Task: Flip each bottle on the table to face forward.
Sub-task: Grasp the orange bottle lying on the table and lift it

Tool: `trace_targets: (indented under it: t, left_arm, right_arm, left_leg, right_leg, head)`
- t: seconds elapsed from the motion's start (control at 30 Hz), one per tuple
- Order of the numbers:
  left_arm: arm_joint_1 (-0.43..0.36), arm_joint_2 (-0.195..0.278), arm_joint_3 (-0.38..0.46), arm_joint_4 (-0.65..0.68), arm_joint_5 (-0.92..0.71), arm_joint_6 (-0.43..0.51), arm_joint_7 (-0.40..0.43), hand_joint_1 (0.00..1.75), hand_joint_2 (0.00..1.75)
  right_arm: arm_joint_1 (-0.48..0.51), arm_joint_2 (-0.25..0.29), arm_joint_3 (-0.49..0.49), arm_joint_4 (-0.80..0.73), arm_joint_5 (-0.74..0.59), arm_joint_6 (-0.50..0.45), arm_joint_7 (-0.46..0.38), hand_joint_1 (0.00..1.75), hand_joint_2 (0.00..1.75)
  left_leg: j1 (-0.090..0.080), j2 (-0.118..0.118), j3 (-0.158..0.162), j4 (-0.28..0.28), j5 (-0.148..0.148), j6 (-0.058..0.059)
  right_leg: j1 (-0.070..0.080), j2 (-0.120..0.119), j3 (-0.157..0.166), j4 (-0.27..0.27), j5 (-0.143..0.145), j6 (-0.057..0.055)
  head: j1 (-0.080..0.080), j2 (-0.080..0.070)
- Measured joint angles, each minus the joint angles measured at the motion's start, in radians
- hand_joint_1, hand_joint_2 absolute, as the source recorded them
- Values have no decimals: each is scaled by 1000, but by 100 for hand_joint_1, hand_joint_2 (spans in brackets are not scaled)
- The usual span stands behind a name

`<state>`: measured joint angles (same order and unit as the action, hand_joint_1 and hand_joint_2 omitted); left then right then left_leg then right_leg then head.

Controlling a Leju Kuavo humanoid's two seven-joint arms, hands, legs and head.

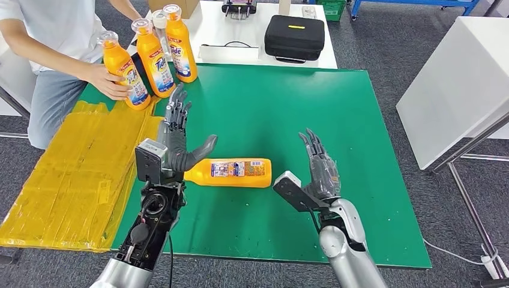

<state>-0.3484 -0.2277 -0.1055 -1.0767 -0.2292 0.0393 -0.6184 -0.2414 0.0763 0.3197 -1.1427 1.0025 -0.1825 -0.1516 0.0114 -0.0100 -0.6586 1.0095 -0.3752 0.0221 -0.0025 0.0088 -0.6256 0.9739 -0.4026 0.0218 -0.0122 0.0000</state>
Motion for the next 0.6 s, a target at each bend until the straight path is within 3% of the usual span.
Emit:
trace_targets:
  t: [0.3,0.43,0.6]
  left_arm:
    - [-1,-1,-11,0,20,-18,-4,0,175]
    - [-24,-25,-80,13,60,-67,-14,0,175]
    - [-54,-40,-119,42,79,-75,-18,0,175]
  right_arm:
    - [-24,0,0,36,28,23,40,0,175]
    - [-182,7,6,250,85,144,69,0,175]
    - [-308,34,24,425,59,230,-41,0,175]
  left_leg:
    - [0,0,0,0,0,0]
    - [0,0,0,0,1,0]
    - [0,0,0,0,2,0]
  right_leg:
    - [0,0,0,0,0,0]
    - [0,0,0,0,2,1]
    - [0,0,0,0,2,2]
  head:
    - [0,0]
    - [0,0]
    - [0,0]
